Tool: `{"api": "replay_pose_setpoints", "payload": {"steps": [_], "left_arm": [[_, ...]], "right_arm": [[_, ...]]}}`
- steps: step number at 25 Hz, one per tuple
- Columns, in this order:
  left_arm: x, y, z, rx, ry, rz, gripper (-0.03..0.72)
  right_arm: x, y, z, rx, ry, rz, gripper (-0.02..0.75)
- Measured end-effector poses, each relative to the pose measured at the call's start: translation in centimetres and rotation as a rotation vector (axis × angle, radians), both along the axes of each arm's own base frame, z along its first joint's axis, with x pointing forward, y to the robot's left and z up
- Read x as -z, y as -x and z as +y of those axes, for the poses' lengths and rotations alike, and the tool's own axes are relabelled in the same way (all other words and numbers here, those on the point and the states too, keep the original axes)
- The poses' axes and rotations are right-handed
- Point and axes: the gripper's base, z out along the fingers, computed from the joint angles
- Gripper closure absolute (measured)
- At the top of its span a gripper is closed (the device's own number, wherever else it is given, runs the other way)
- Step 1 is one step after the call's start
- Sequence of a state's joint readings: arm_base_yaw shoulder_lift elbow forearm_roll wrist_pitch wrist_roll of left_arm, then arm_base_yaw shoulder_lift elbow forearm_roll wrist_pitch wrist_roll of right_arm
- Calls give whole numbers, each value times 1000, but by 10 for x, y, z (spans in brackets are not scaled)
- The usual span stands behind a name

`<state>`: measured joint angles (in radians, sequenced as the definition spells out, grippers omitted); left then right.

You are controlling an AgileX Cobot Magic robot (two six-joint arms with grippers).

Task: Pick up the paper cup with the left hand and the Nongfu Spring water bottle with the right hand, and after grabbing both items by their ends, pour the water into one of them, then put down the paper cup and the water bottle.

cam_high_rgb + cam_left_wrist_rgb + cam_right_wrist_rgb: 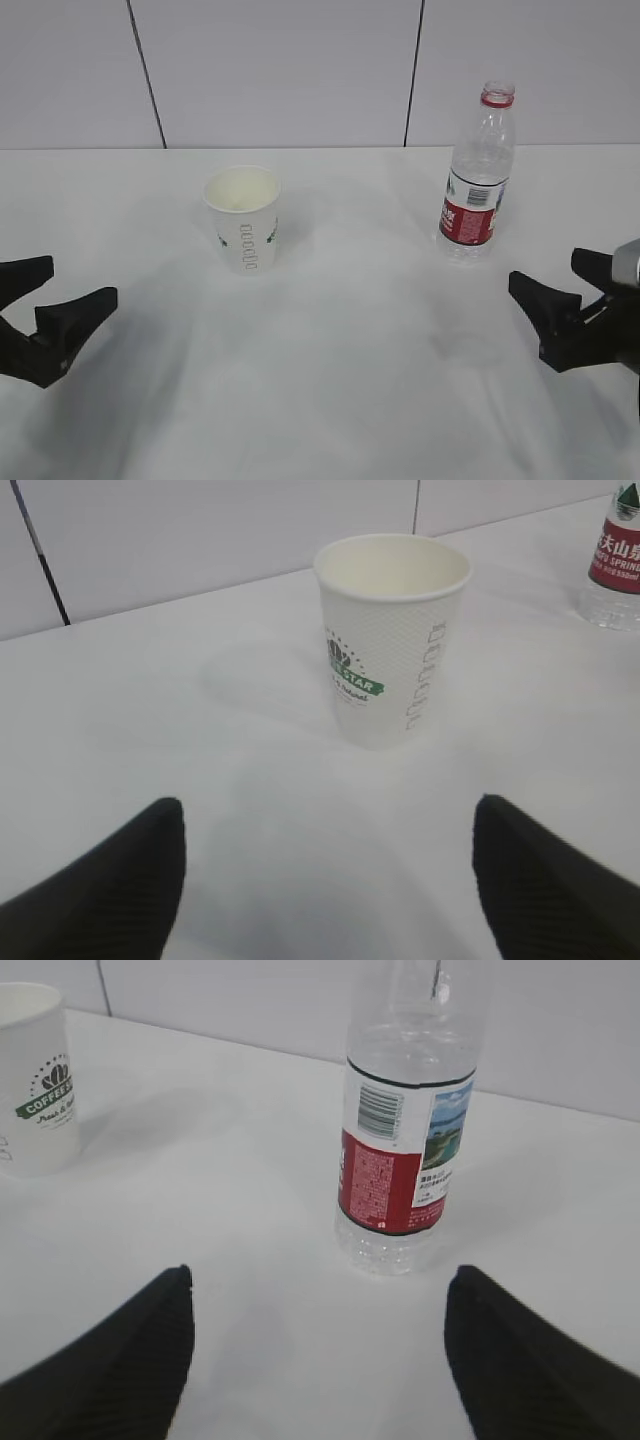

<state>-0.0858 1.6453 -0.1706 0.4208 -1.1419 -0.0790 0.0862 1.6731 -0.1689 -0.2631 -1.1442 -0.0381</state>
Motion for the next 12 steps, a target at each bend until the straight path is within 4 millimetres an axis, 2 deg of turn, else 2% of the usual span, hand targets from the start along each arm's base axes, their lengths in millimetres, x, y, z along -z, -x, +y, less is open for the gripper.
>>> {"api": "replay_pose_setpoints", "payload": {"steps": [12], "left_arm": [[0,0,0,3,1,1,48]], "right_arm": [[17,-46,3,10,4,5,149]]}}
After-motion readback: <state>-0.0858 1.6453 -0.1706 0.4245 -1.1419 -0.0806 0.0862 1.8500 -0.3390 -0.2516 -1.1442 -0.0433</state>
